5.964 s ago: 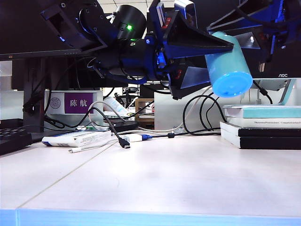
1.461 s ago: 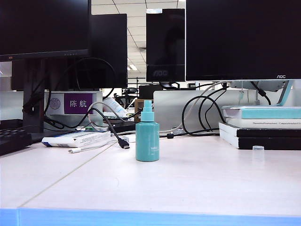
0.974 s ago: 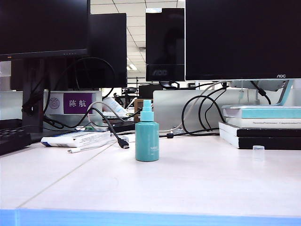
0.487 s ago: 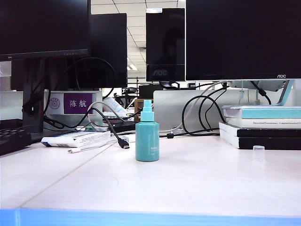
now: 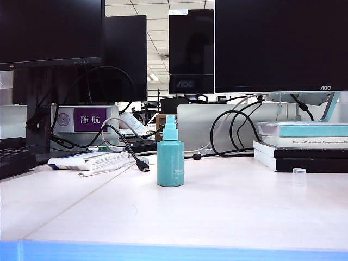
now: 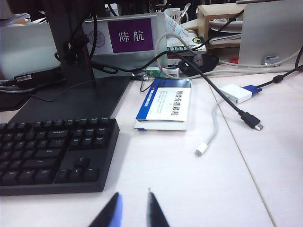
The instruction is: Pick up the sprayer with the left hand and remove the lid with the right hand then place it on the table.
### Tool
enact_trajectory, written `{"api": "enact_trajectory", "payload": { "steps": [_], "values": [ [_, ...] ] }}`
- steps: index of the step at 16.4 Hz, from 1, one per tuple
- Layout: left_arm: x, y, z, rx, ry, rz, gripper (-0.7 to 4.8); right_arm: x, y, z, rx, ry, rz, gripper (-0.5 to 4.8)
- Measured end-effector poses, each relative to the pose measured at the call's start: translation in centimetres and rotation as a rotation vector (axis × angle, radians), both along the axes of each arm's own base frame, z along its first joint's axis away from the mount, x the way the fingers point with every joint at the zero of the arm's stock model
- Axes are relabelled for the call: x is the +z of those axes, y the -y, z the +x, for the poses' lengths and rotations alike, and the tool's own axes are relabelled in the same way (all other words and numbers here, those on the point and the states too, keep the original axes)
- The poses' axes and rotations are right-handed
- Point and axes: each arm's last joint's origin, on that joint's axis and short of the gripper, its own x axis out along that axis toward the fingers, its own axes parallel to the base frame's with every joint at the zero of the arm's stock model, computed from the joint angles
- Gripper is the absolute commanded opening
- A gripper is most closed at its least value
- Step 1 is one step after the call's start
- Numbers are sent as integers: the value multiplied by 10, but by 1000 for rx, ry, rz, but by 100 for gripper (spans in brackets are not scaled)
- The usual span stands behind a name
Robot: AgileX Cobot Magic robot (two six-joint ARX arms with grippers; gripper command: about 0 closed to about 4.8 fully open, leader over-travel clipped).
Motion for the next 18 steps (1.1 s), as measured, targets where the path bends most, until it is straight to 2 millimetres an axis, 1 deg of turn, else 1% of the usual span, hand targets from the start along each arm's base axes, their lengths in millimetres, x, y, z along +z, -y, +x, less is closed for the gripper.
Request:
{"api": "enact_trajectory", "payload": {
  "steps": [1,4,5,7,9,10,11,12,13,14,17,18],
  "values": [
    [0,-1,-1,-6,2,-2,80,0,0,0,0,0,0,-1],
    [-7,-7,-15,-65,14,-15,80,0,0,0,0,-1,2,-1],
    [-9,-8,-16,-71,-9,-3,80,0,0,0,-1,-3,2,-1],
    [-20,-8,-16,-78,-88,43,80,-1,0,-1,2,-10,2,-1],
    [-21,-9,-16,-78,-98,46,80,-1,1,-5,1,-9,2,-1],
    [-25,-19,-11,34,-104,37,80,-3,2,-14,3,-20,0,-1],
    [-27,-22,-9,65,-106,35,80,-4,2,-16,2,-26,0,-1],
    [-27,-33,-7,154,-106,21,80,-5,2,-19,2,-27,0,-1],
    [-27,-38,-6,200,-106,15,80,-5,2,-20,0,-27,0,-1],
    [-27,-46,-5,282,-107,8,80,-5,4,-20,-14,-21,1,-1],
    [-28,-54,-6,362,-109,2,80,-4,11,-19,-80,-13,4,-1],
    [-28,-55,-6,361,-109,1,80,-4,14,-19,-111,-14,4,-1]
  ]
}}
